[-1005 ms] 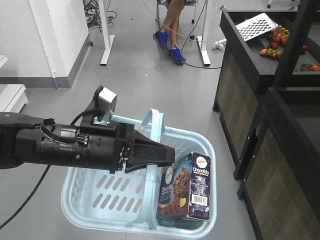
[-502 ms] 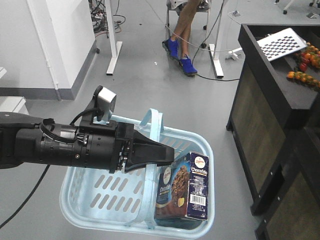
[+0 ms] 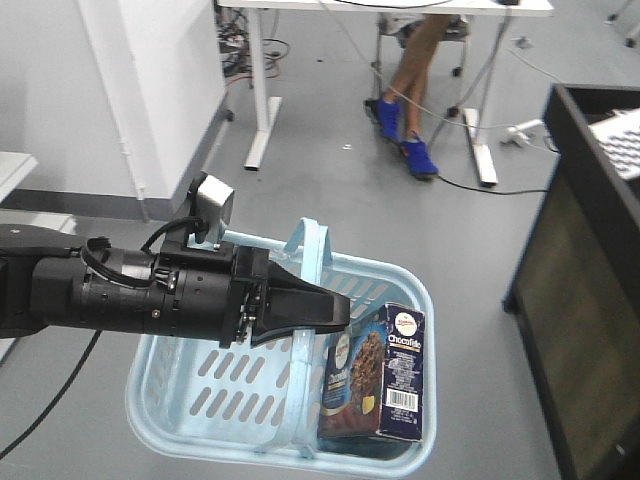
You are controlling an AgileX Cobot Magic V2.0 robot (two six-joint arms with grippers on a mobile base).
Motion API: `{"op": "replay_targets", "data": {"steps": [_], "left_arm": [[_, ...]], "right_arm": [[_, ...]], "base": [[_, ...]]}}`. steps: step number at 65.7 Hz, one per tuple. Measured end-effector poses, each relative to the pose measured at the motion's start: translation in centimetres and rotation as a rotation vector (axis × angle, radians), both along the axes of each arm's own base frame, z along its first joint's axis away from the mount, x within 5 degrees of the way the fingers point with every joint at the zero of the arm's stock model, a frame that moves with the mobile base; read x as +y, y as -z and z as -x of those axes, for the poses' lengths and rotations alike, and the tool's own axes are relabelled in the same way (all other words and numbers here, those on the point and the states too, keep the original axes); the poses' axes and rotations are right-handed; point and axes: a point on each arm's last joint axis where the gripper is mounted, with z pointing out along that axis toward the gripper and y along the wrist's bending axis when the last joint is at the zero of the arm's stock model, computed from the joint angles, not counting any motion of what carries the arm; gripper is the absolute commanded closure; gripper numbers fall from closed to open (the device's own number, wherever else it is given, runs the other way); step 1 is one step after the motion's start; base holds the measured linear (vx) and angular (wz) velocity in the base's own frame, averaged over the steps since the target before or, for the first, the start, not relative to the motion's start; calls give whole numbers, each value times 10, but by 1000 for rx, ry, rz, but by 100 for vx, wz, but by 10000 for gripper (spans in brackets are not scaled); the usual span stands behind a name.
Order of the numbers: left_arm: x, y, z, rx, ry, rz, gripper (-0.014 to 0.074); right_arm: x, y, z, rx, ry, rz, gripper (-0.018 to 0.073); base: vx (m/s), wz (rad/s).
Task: Left arm holds basket, right arm returns cookies
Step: 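Keep holding the basket with the left gripper while turning the base, then drive up to the white shelf holding the basket in the left gripper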
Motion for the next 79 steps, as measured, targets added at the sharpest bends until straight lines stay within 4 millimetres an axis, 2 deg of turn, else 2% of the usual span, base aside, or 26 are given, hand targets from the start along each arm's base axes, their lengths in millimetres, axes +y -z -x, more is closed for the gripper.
{"op": "replay_targets", "data": {"steps": [79], "left_arm": [[0,0,0,0,-3,-2,603]], "right_arm": [[0,0,0,0,0,0,570]], "base": [[31,71]]}}
